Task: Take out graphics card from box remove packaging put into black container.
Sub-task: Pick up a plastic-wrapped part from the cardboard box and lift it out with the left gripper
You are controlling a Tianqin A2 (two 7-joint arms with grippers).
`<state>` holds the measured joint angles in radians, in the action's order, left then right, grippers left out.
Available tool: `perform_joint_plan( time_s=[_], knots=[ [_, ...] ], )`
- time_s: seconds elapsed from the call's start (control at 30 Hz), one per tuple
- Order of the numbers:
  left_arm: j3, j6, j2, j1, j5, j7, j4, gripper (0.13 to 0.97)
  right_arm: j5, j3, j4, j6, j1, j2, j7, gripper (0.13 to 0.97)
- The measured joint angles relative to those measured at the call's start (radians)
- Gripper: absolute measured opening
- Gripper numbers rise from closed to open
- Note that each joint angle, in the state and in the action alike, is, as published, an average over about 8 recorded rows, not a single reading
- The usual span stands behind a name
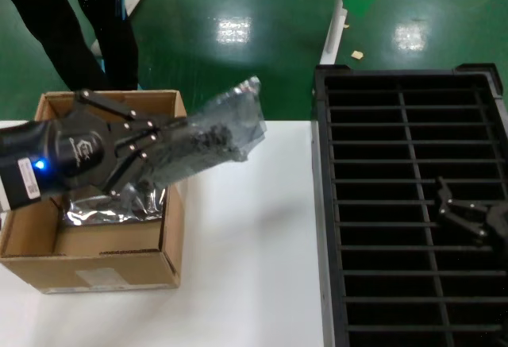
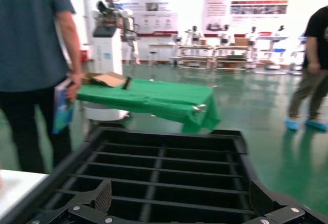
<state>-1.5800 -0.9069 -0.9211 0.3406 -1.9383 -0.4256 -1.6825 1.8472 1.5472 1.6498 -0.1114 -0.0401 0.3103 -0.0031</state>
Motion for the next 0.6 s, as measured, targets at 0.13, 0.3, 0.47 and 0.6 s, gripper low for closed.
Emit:
perform_joint_plan(
  time_s=[0.13,0.3,0.47,0.6],
  knots=[
    [-0.005,-0.018,-0.005,-0.007,-0.004,-0.003,-0.022,0.142,0.049,-0.046,0.03,-0.108,-0.039,-0.002,-0.035,0.946],
    [0.006,-0.073,0.001,-0.018,-0.041,-0.049,-0.037,0.142,0.113,-0.106,0.065,-0.246,-0.098,-0.006,-0.105,0.927],
    [0.018,-0.144,0.019,-0.02,-0.089,-0.113,-0.029,0.142,0.172,-0.157,0.087,-0.378,-0.153,-0.005,-0.187,0.858],
    [0.015,-0.199,0.037,-0.015,-0.12,-0.151,-0.008,0.142,0.207,-0.176,0.088,-0.468,-0.186,0.018,-0.224,0.817]
  ],
)
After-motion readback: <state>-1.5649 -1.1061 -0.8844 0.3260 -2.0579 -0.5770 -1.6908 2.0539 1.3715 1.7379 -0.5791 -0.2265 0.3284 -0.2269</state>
